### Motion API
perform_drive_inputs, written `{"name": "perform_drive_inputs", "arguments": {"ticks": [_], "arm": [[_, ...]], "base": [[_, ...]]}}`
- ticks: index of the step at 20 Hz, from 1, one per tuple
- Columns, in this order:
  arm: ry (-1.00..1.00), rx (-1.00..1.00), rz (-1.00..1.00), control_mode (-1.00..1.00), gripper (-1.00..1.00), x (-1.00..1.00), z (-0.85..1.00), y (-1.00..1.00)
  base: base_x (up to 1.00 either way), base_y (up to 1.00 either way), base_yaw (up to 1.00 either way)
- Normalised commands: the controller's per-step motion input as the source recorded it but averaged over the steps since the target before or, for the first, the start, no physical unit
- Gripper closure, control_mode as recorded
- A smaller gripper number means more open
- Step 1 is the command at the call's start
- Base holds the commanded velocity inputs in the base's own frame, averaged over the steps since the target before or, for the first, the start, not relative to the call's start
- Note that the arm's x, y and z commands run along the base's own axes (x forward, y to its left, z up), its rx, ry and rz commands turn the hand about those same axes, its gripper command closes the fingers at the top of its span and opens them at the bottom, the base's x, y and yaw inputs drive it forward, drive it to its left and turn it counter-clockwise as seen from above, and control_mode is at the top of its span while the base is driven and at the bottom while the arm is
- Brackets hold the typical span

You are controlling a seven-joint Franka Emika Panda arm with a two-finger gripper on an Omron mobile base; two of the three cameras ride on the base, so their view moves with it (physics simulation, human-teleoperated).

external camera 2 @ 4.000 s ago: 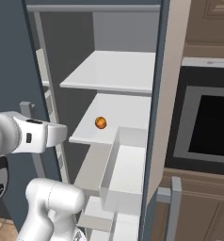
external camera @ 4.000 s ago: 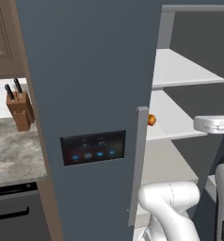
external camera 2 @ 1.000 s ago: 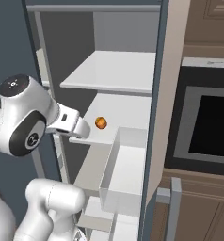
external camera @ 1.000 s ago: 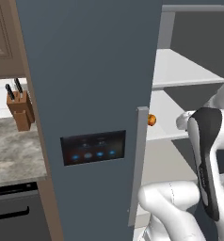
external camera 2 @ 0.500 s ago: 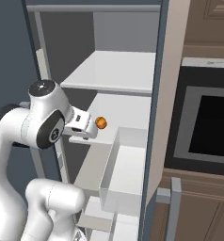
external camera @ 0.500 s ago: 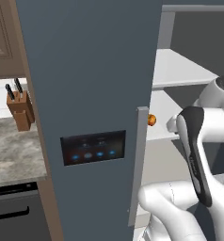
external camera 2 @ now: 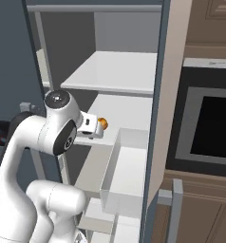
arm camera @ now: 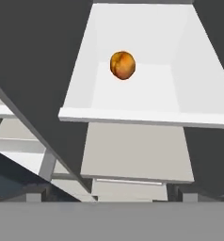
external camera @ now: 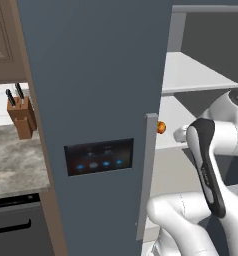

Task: Retrieve the orange and peach from the fridge and place them into the bowl on the dining table.

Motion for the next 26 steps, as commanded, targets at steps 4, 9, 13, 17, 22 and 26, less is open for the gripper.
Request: {"name": "perform_drive_inputs", "arguments": {"ticks": [4,9,13,17,22,26], "arm": [[-0.02,0.0,0.08,-1.0,-1.0,0.35,0.0,0.0],[0.0,0.0,0.09,-1.0,-1.0,0.38,0.0,0.0],[0.0,0.0,0.12,-1.0,-1.0,0.4,-0.1,-0.06],[0.0,0.0,0.09,-1.0,-1.0,0.4,-0.23,-0.02],[0.0,0.0,0.03,-1.0,-1.0,0.33,-0.32,0.0],[0.0,0.0,0.0,-1.0,-1.0,0.38,-0.3,0.0]], "base": [[0.0,0.0,0.0],[0.0,0.0,0.0],[0.0,0.0,0.0],[0.0,0.0,0.0],[0.0,0.0,0.0],[0.0,0.0,0.0]]}}
